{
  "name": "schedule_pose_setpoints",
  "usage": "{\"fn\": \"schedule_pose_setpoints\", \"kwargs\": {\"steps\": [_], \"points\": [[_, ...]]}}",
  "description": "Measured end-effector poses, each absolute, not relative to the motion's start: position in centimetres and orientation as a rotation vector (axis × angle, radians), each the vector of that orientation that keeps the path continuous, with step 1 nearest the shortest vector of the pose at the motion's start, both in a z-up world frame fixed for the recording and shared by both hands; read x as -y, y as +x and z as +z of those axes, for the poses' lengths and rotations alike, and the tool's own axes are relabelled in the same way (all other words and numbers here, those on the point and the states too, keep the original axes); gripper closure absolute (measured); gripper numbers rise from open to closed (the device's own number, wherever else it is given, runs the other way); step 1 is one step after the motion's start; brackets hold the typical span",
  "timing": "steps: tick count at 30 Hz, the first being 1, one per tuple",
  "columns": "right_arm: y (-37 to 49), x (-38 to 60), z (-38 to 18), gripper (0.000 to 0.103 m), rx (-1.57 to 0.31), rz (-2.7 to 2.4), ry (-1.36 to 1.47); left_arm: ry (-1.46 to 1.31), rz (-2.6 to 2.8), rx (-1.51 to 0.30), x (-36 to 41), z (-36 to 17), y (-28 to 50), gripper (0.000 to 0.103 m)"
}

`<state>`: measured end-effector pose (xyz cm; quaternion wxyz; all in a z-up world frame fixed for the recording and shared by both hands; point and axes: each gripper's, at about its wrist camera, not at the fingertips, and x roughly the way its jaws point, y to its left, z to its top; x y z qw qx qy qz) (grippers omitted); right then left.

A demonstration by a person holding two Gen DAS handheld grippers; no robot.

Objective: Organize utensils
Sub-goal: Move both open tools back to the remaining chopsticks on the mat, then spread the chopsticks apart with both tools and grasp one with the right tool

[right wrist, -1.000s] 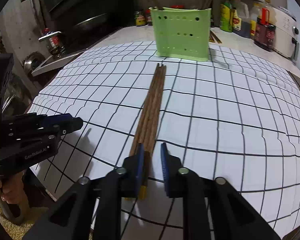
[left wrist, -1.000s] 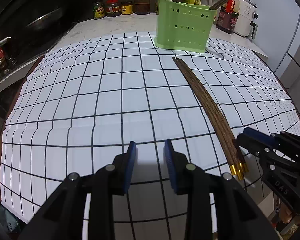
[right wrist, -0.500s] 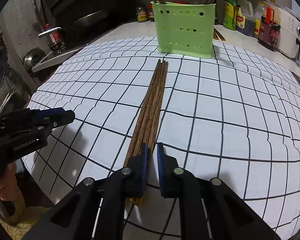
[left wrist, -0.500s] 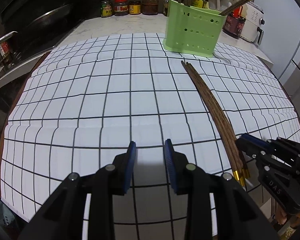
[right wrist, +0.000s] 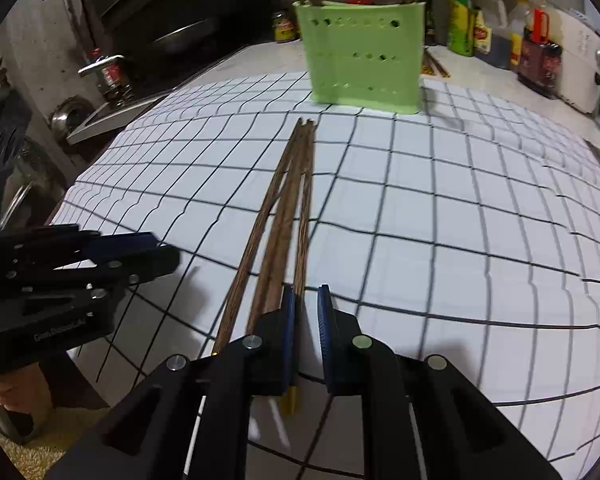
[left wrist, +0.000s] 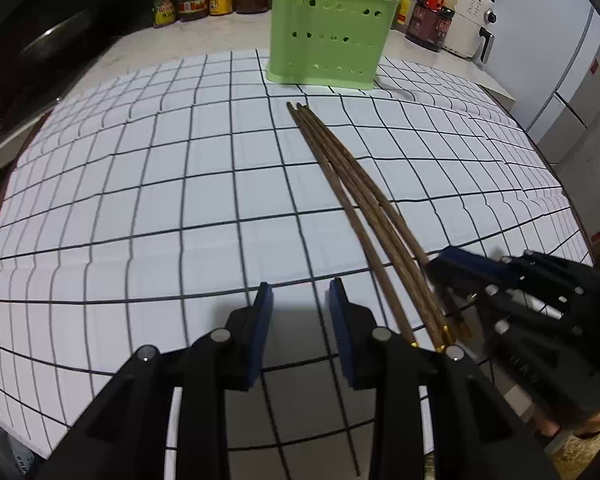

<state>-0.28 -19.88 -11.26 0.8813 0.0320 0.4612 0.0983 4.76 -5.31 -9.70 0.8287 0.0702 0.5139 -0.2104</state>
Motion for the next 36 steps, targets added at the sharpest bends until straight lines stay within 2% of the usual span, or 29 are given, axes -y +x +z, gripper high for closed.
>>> {"fn": "schedule_pose_setpoints", "kwargs": {"steps": [3,7,19,36], "points": [[-0.3,19.1,-11.4,0.088,-0.963,0.211,0.02,0.149,-0.449,-1.094,5.6,-9.7,4.9,0.074],[-0.4,19.2,-11.5,0.096,-0.969,0.191,-0.018,0.152,-0.463,-1.087,5.7,-9.5,4.9,0.074],[-1.8,23.7,-11.6,0.096,-0.967,0.074,0.135,0.184,-0.545,-1.111,8.1,-10.1,4.5,0.074],[-2.9,23.5,-11.4,0.092,-0.956,0.09,0.119,0.34,-0.416,-1.142,9.5,-10.9,5.2,0.074]]}}
